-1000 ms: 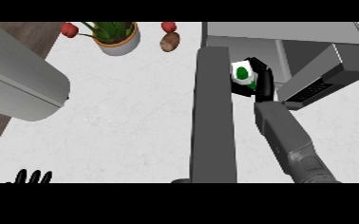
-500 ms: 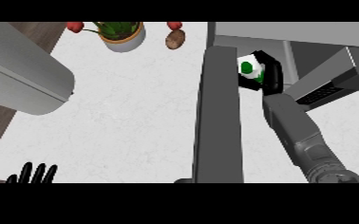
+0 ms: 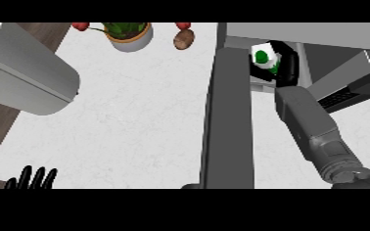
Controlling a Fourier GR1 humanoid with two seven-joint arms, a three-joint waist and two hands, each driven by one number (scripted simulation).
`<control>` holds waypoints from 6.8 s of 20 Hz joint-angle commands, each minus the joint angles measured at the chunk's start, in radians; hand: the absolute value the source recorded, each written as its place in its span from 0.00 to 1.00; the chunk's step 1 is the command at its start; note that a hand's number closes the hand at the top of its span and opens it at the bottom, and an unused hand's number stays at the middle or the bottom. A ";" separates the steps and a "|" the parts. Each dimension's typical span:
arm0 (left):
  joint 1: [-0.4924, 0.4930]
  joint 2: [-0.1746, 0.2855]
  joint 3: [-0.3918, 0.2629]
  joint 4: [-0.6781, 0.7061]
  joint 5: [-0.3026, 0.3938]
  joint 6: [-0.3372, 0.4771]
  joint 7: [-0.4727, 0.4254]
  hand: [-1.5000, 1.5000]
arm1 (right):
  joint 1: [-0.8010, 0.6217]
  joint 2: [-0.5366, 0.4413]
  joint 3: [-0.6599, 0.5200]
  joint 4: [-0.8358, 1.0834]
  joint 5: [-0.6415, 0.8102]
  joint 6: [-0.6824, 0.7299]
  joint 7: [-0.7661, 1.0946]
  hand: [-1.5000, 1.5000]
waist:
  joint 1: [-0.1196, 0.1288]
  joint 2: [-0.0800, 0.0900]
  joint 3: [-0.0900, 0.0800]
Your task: Pick up the milk, place it into the microwave and close the microwave
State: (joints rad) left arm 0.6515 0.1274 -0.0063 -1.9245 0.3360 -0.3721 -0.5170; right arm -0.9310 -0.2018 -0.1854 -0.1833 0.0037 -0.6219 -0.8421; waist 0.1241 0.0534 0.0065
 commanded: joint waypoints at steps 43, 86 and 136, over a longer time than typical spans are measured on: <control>-0.138 0.010 0.013 0.114 -0.033 -0.003 0.000 0.00 | -0.079 0.075 0.099 0.082 0.180 -0.067 0.176 0.00 | 0.017 0.009 0.002; -0.097 -0.031 -0.148 0.181 -0.231 -0.053 -0.014 0.00 | 0.618 0.074 0.009 -0.235 0.006 0.602 -0.274 0.00 | -0.136 -0.058 -0.008; -1.061 -0.126 -0.982 0.909 -0.152 0.519 0.199 0.00 | 0.929 -0.267 -0.016 -0.694 -0.279 1.026 -0.149 0.00 | -0.238 -0.038 -0.011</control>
State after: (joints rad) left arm -0.3707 0.0260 -0.8937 -0.9851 0.1023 0.0867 -0.3059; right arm 0.0044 -0.4593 -0.2115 -0.8513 -0.2584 0.2955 -0.9389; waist -0.0852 0.0125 -0.0026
